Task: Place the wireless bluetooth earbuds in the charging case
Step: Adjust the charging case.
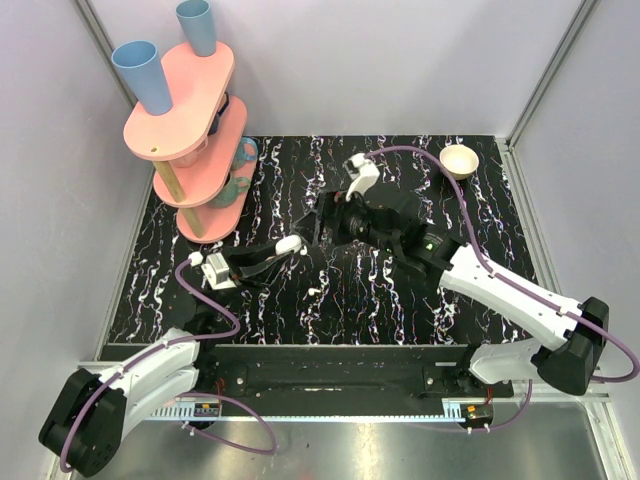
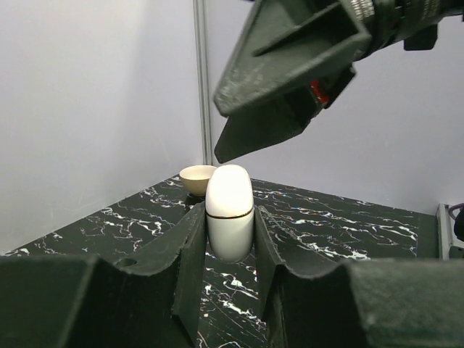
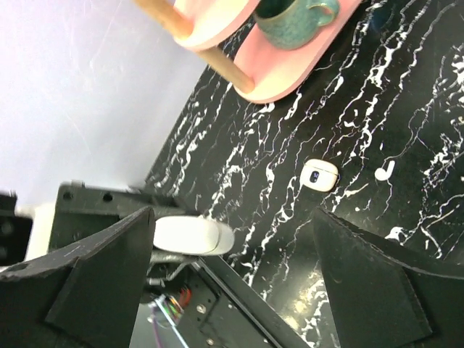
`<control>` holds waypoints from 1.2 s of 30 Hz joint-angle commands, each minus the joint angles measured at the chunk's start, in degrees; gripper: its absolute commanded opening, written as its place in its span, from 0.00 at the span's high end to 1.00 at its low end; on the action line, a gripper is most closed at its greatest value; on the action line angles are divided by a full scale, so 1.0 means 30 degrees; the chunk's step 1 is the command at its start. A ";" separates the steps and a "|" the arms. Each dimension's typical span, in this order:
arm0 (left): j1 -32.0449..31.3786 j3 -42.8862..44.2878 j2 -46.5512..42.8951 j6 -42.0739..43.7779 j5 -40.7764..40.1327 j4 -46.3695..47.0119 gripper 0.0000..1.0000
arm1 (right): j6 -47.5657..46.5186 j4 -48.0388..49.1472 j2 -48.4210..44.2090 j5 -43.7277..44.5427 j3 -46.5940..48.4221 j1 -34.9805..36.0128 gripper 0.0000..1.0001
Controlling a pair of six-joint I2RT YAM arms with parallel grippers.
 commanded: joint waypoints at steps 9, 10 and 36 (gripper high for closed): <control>-0.0083 0.0659 -0.0142 0.0792 0.0555 0.5904 1.00 | 1.2689 0.6648 -0.0583 -0.3370 -0.3998 -0.2334 0.10; -0.0055 0.0688 -0.0112 0.0792 0.0526 0.5904 1.00 | 1.3041 0.7523 -0.0437 -0.3719 -0.4174 -0.2334 0.11; -0.0142 0.1011 0.0532 0.1495 -0.0088 0.5963 1.00 | 1.5242 0.8176 0.1263 -0.6388 -0.3736 -0.2246 0.17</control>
